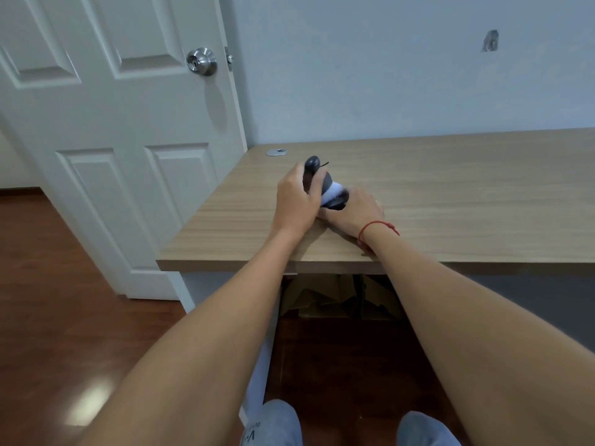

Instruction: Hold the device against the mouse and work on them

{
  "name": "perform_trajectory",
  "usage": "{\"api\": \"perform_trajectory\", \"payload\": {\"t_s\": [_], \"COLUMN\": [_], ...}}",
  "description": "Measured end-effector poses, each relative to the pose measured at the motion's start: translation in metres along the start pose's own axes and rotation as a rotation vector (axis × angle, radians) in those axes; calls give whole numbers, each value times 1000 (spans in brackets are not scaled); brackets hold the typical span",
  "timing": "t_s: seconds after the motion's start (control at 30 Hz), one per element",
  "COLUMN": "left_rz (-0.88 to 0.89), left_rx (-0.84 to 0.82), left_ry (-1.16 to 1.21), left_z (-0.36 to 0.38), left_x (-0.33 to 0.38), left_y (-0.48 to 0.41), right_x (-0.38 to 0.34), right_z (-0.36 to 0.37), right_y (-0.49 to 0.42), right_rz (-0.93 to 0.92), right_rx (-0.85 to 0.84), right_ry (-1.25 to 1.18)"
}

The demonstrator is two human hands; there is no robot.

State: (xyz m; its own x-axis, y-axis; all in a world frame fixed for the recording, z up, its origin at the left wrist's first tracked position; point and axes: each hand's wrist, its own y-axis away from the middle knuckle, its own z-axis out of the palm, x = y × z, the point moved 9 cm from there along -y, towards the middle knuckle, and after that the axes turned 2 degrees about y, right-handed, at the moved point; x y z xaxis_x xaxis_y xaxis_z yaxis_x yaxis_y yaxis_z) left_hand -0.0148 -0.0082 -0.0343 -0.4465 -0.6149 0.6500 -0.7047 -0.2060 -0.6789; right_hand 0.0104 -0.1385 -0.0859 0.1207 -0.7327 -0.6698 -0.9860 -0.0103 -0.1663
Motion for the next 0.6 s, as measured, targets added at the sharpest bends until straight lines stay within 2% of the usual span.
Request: {"api": "perform_trajectory", "payload": {"t_s": [0.07,0.17,0.23,0.3,0.4,0.53,0.6], "left_rz": [-8,-121,-175,-169,-89,-127,-119], "left_rx": [4,115,166,133,55,142,149], "left_ry": [-8,-45,10,86,29,-98,-43], "left_z": [0,-11,-16,-13,-5,-17,-19], "left_x": [-1,-18,-26,-22,-13,-22,-22], "left_y": [2,-2,-3,-2,1,-2,-3], "right_x": [-1,1,0,1,1,1,2], "right_z": [-1,-2,-4,-3,-2,-5,-4], "right_y": [0,0,0,-1,-2,-1,0], "right_rz": [-12,-3,-11,-21,-22,-15,-12], "right_rx": [8,2,2,3,5,9,6], "right_ry": [1,38,50,40,18,30,23]}}
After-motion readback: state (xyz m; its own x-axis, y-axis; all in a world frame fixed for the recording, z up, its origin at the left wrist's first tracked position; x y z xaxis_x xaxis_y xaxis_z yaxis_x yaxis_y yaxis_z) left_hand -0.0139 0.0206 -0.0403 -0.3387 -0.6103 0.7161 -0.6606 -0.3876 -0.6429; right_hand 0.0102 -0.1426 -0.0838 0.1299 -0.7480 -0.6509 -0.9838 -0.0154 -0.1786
